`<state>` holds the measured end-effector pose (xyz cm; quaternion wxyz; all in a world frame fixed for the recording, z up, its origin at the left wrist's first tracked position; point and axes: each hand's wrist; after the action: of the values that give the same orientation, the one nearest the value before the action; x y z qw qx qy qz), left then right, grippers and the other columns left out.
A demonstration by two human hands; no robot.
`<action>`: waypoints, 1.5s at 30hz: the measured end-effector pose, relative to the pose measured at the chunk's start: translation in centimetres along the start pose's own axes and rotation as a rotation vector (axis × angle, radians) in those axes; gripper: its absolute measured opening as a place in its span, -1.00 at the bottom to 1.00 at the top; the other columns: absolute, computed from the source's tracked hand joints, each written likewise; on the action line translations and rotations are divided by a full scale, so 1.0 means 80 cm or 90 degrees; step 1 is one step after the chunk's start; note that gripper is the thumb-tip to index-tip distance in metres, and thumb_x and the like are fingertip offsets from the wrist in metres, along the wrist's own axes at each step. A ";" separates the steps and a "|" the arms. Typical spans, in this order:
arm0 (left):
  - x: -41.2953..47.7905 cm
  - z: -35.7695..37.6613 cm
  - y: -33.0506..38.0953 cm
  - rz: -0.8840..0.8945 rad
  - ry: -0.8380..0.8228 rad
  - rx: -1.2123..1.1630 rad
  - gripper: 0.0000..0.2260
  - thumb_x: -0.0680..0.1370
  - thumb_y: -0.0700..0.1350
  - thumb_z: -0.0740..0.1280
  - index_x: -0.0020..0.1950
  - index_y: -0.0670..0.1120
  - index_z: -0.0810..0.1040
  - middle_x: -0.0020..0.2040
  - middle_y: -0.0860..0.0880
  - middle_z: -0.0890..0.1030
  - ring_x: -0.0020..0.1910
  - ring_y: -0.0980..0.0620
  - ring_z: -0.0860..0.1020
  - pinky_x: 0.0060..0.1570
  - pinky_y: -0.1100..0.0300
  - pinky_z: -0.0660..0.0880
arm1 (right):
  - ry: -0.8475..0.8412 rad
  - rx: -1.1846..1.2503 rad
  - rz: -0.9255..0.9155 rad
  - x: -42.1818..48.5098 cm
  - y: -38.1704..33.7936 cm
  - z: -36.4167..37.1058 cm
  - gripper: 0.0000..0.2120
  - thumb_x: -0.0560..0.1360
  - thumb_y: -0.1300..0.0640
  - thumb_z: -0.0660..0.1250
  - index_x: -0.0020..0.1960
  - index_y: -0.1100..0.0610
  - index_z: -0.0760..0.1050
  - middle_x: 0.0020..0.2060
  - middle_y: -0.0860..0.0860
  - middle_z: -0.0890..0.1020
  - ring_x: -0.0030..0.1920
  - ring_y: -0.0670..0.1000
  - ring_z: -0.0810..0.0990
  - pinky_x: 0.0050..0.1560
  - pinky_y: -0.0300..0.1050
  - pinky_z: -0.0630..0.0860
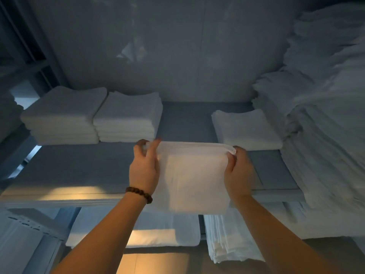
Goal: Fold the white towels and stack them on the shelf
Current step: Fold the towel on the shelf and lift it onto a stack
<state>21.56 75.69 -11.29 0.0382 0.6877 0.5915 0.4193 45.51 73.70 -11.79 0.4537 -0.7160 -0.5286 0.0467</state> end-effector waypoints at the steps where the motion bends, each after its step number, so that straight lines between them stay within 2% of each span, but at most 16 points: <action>1: 0.010 0.011 -0.007 -0.011 -0.009 0.009 -0.44 0.48 -0.37 0.20 0.35 0.15 0.27 0.29 -0.21 0.29 -0.31 -0.13 0.47 -0.34 0.12 0.47 | -0.020 -0.013 -0.005 0.012 0.004 0.012 -0.73 0.61 0.08 0.09 0.24 0.14 0.42 0.02 0.16 0.60 -0.01 0.24 0.53 -0.03 0.15 0.52; 4: 0.034 0.049 -0.031 -0.062 -0.061 0.040 -0.41 0.50 -0.36 0.16 0.37 0.21 0.23 0.31 -0.11 0.24 -0.25 -0.12 0.44 -0.32 0.13 0.42 | -0.091 -0.060 -0.019 0.042 0.019 0.049 -0.71 0.63 0.09 0.06 0.26 0.18 0.39 0.00 0.21 0.60 -0.06 0.27 0.55 -0.09 0.15 0.52; 6: 0.045 0.071 -0.046 -0.115 -0.117 0.068 -0.40 0.49 -0.34 0.12 0.36 0.26 0.22 0.33 -0.05 0.20 -0.21 -0.14 0.46 -0.26 0.09 0.43 | -0.142 -0.116 -0.006 0.058 0.030 0.073 -0.70 0.63 0.07 0.02 0.24 0.19 0.38 0.02 0.22 0.59 -0.06 0.26 0.56 -0.02 0.14 0.50; 11: 0.056 0.123 -0.081 -0.103 -0.205 0.111 -0.53 0.50 -0.29 0.09 0.31 0.15 0.35 0.37 -0.09 0.20 -0.02 -0.25 0.50 0.01 -0.06 0.48 | -0.214 -0.232 -0.006 0.075 0.067 0.126 -0.76 0.63 0.08 0.03 0.09 0.20 0.39 -0.02 0.20 0.61 -0.04 0.23 0.58 0.06 0.07 0.43; 14: 0.059 0.149 -0.101 -0.099 -0.243 0.145 -0.55 0.49 -0.31 0.07 0.26 0.11 0.39 0.37 -0.10 0.19 0.11 -0.22 0.48 0.06 -0.05 0.45 | -0.224 -0.298 -0.015 0.075 0.087 0.148 -0.78 0.62 0.08 0.05 0.10 0.17 0.39 0.02 0.17 0.60 -0.01 0.20 0.58 0.08 0.04 0.35; 16: 0.055 0.163 -0.110 -0.100 -0.265 0.158 -0.63 0.52 -0.24 0.09 0.25 0.10 0.40 0.36 -0.10 0.24 0.17 -0.20 0.45 0.07 -0.03 0.43 | -0.227 -0.322 -0.020 0.072 0.097 0.158 -0.77 0.62 0.07 0.05 0.12 0.17 0.39 0.04 0.16 0.59 0.01 0.18 0.58 0.08 0.03 0.34; 19: 0.051 0.172 -0.113 -0.186 -0.223 0.131 -0.69 0.54 0.01 0.20 0.27 0.05 0.32 0.23 -0.12 0.42 0.13 -0.18 0.47 0.01 0.04 0.37 | -0.234 -0.364 -0.014 0.067 0.108 0.167 -0.75 0.62 0.06 0.04 0.15 0.15 0.40 0.08 0.15 0.58 0.08 0.16 0.55 0.12 0.05 0.33; 20: 0.051 0.172 -0.113 -0.213 -0.215 0.107 -0.67 0.54 0.01 0.21 0.29 0.05 0.31 0.25 -0.12 0.42 0.14 -0.18 0.46 0.02 0.04 0.38 | -0.233 -0.372 -0.011 0.066 0.108 0.168 -0.74 0.62 0.06 0.04 0.17 0.16 0.40 0.10 0.15 0.56 0.11 0.16 0.53 0.13 0.05 0.33; 23: 0.054 0.164 -0.110 -0.111 -0.268 0.258 -0.56 0.58 -0.18 0.11 0.45 0.09 0.24 0.44 -0.15 0.18 0.31 -0.19 0.27 0.21 -0.08 0.32 | -0.209 -0.368 -0.009 0.067 0.098 0.163 -0.69 0.59 0.06 0.09 0.28 0.16 0.34 0.20 0.17 0.46 0.19 0.18 0.43 0.15 0.07 0.34; 25: 0.056 0.152 -0.102 -0.091 -0.224 0.288 -0.56 0.60 -0.15 0.08 0.48 0.10 0.19 0.47 -0.18 0.12 0.36 -0.21 0.18 0.29 -0.11 0.20 | -0.201 -0.332 -0.034 0.060 0.085 0.154 -0.62 0.58 0.06 0.12 0.37 0.14 0.29 0.29 0.16 0.39 0.27 0.19 0.35 0.22 0.09 0.30; 27: 0.050 0.141 -0.090 -0.088 -0.219 0.277 -0.61 0.61 -0.06 0.09 0.45 0.10 0.27 0.47 -0.16 0.16 0.39 -0.19 0.16 0.31 -0.11 0.16 | -0.230 -0.300 -0.094 0.042 0.072 0.145 -0.58 0.58 0.03 0.12 0.41 0.10 0.28 0.39 0.14 0.33 0.37 0.18 0.26 0.35 0.09 0.20; 29: 0.031 0.139 -0.078 -0.048 -0.316 0.291 -0.62 0.61 0.03 0.05 0.44 0.11 0.28 0.50 -0.12 0.14 0.45 -0.16 0.09 0.37 -0.11 0.09 | -0.308 -0.312 -0.154 0.017 0.062 0.140 -0.55 0.59 -0.04 0.07 0.46 0.00 0.21 0.49 0.09 0.19 0.49 0.15 0.11 0.45 0.15 0.02; 31: 0.007 0.143 -0.073 -0.026 -0.436 0.282 -0.55 0.59 0.13 -0.02 0.49 0.16 0.12 0.55 -0.08 -0.01 0.51 -0.12 -0.07 0.43 -0.11 -0.07 | -0.418 -0.347 -0.167 -0.003 0.059 0.143 -0.51 0.60 -0.13 -0.04 0.51 -0.13 0.02 0.54 -0.01 -0.04 0.54 0.09 -0.15 0.46 0.23 -0.21; 33: -0.012 0.153 -0.076 -0.016 -0.485 0.283 -0.50 0.57 0.21 -0.10 0.51 0.20 -0.09 0.55 -0.03 -0.18 0.51 -0.09 -0.23 0.44 -0.10 -0.23 | -0.488 -0.379 -0.160 -0.009 0.063 0.153 -0.49 0.59 -0.19 -0.15 0.51 -0.20 -0.17 0.53 -0.07 -0.22 0.51 0.08 -0.31 0.42 0.28 -0.33; 38: -0.005 0.178 -0.093 -0.016 -0.455 0.313 -0.48 0.53 0.29 -0.24 0.46 0.25 -0.30 0.51 0.02 -0.32 0.48 -0.08 -0.34 0.39 -0.13 -0.36 | -0.509 -0.419 -0.164 0.010 0.067 0.174 -0.48 0.57 -0.25 -0.25 0.48 -0.22 -0.31 0.50 -0.09 -0.31 0.49 0.08 -0.37 0.40 0.32 -0.37; 45: 0.043 0.194 -0.098 -0.012 -0.482 0.308 -0.50 0.57 0.25 -0.20 0.49 0.21 -0.22 0.54 -0.02 -0.26 0.49 -0.12 -0.29 0.41 -0.17 -0.32 | -0.531 -0.408 -0.142 0.052 0.054 0.193 -0.48 0.58 -0.24 -0.22 0.50 -0.21 -0.24 0.53 -0.06 -0.25 0.51 0.11 -0.32 0.41 0.37 -0.30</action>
<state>24.91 87.81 -23.78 0.0937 0.7763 0.6232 -0.0129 41.96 86.16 -22.09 -0.0335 -0.6786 -0.7247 0.1148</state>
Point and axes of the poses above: each hand's wrist, its own x-axis towards the middle knuckle, its own z-axis out of the palm, y = z × x
